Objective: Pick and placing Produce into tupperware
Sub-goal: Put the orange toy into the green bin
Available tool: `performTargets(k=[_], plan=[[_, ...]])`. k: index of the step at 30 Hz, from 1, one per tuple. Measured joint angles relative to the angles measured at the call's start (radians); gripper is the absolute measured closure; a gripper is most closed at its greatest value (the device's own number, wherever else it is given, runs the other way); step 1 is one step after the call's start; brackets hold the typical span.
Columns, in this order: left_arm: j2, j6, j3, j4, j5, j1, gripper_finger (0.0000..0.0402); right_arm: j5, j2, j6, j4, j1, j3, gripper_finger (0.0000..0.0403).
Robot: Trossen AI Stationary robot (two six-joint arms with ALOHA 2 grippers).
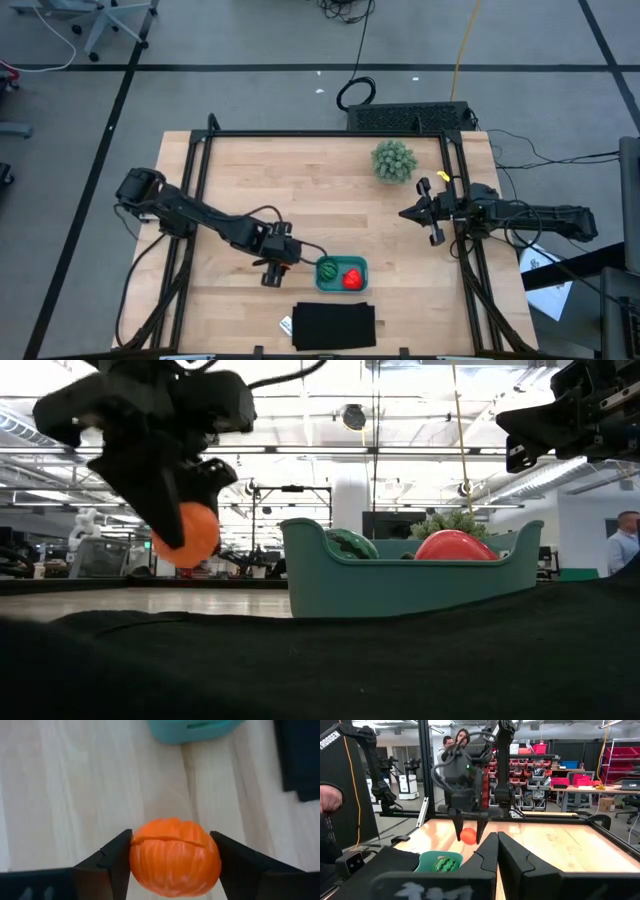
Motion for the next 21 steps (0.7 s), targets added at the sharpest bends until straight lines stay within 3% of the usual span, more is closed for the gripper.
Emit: performTargets(k=[8,16,21], plan=[[-0.058,0.036,0.002,-0.01,-0.009,0.022,0.0152,0.0,0.0,-0.003,0.0,0.0,0.0,0.0403],[-0.066,0.042,0.001,-0.003,-0.002,0.046,0.0173,0.0,0.0,-0.004,0.0,0.0,0.0,0.0403],[-0.066,0.052,0.006,-0.003,0.015,0.052,0.0164,0.0,0.0,-0.004,0.0,0.0,0.0,0.0403]])
